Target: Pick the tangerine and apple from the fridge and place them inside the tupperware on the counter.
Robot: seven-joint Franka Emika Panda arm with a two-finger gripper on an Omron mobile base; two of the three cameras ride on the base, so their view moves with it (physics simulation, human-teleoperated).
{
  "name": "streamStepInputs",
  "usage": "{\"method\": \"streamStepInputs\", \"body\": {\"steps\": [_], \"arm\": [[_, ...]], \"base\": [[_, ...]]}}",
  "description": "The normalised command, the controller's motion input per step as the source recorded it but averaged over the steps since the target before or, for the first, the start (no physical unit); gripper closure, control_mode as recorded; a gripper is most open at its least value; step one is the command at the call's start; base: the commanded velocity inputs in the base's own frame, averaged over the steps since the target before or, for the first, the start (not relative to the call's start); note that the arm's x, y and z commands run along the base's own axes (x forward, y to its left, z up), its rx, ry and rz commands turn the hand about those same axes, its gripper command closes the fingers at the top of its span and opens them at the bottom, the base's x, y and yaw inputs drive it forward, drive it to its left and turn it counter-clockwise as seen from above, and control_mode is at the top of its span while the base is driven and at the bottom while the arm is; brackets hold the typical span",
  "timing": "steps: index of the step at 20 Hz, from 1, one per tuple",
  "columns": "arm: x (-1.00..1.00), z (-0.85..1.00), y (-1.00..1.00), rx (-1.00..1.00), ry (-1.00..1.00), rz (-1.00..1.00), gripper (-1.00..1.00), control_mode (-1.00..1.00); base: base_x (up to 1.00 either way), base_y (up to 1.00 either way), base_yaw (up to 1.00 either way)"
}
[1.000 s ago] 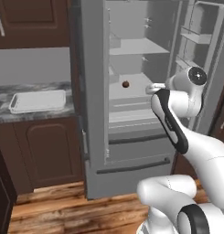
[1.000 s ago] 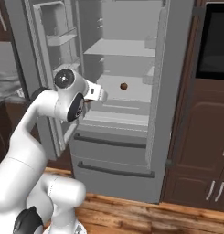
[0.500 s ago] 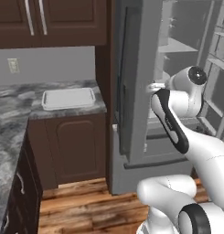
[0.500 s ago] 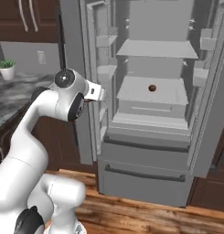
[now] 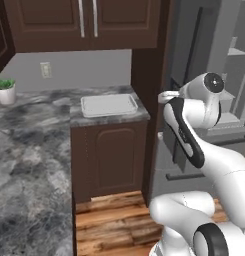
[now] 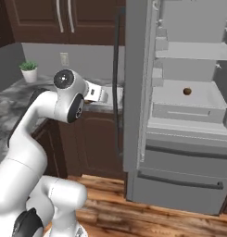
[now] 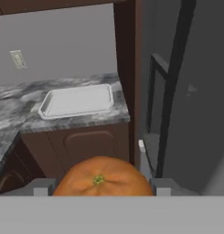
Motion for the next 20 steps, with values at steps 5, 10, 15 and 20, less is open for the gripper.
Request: {"method": "streamStepInputs", "body": {"steps": [5,10,15,20], "arm": [[0.0,0.0,0.0,0.0,0.0,0.0,1.0,1.0],[0.0,0.0,0.0,0.0,0.0,0.0,1.0,1.0],[0.0,0.0,0.0,0.0,0.0,0.0,1.0,1.0],[0.0,0.0,0.0,0.0,0.0,0.0,1.0,1.0]], "base": [[0.1,0.41,0.0],[0.41,0.21,0.0],[0.98,0.18,0.0],[0.9,0.46,0.0]]}}
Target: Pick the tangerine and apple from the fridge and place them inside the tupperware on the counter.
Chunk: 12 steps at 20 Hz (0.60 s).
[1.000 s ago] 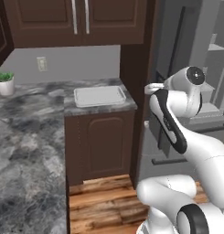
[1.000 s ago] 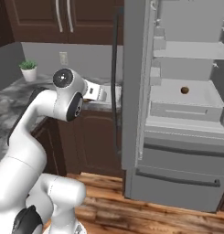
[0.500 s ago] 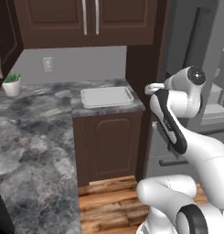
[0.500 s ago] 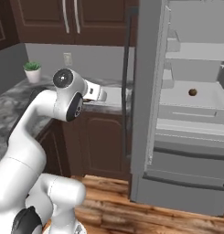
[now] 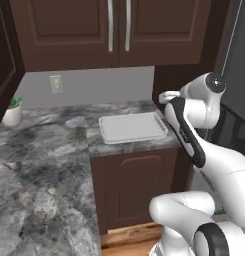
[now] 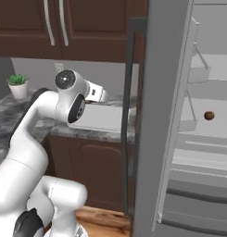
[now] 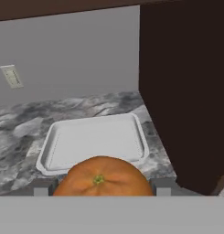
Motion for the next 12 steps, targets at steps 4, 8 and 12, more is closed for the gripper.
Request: {"method": "streamStepInputs", "body": {"steps": [4,8,12], "arm": [[0.0,0.0,0.0,0.0,0.0,0.0,1.0,1.0],[0.01,-0.2,0.02,-0.02,0.05,0.0,1.0,-1.0],[0.21,-0.85,0.1,-0.06,0.25,0.0,1.0,-1.0]], "base": [[0.58,0.46,0.0],[0.21,0.2,0.0],[0.0,0.0,0.0]]}}
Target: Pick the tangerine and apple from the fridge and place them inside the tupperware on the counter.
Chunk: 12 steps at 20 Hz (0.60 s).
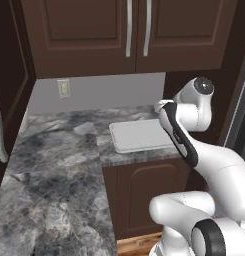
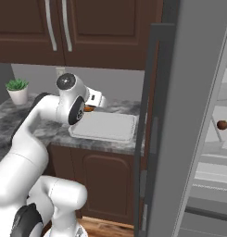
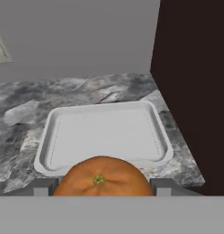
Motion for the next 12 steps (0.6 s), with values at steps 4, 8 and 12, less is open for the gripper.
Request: {"method": "streamStepInputs", "body": {"steps": [4,8,12], "arm": [[0.44,-0.75,0.1,-0.01,0.22,0.0,1.0,-1.0],[0.4,-0.54,0.01,0.0,0.02,0.0,1.0,-1.0],[0.28,-0.51,-0.02,0.0,0.0,0.0,1.0,-1.0]], "base": [[0.0,0.0,0.0],[0.0,0.0,0.0],[0.0,0.0,0.0]]}}
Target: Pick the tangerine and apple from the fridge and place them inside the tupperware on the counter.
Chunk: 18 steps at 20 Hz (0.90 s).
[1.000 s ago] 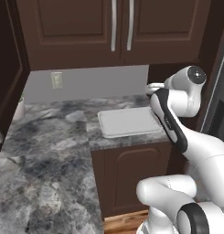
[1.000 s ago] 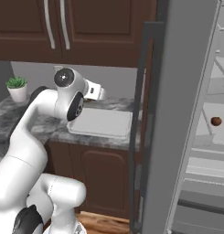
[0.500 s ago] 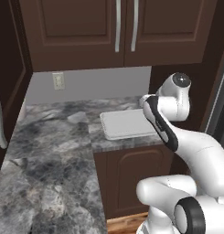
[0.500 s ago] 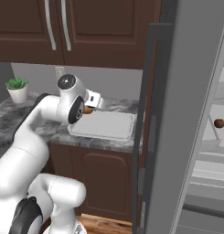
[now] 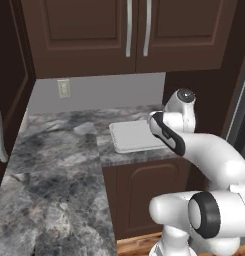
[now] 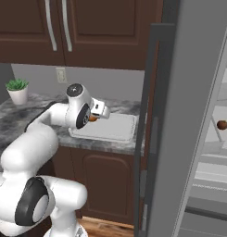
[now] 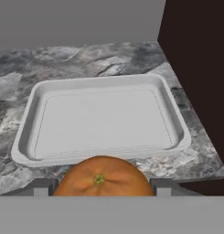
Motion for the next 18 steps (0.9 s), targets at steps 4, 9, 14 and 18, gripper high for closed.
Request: {"method": "streamStepInputs", "body": {"steps": [4,9,14,18], "arm": [[0.41,-0.4,-0.19,0.02,0.0,0.0,1.0,-1.0],[0.51,-0.31,-0.19,0.01,0.0,0.0,1.0,-1.0],[0.59,-0.31,-0.04,0.0,0.0,0.0,1.0,-1.0],[0.46,-0.39,0.0,0.0,0.01,0.0,1.0,-1.0]], "base": [[0.0,0.0,0.0],[0.0,0.0,0.0],[0.0,0.0,0.0],[0.0,0.0,0.0]]}}
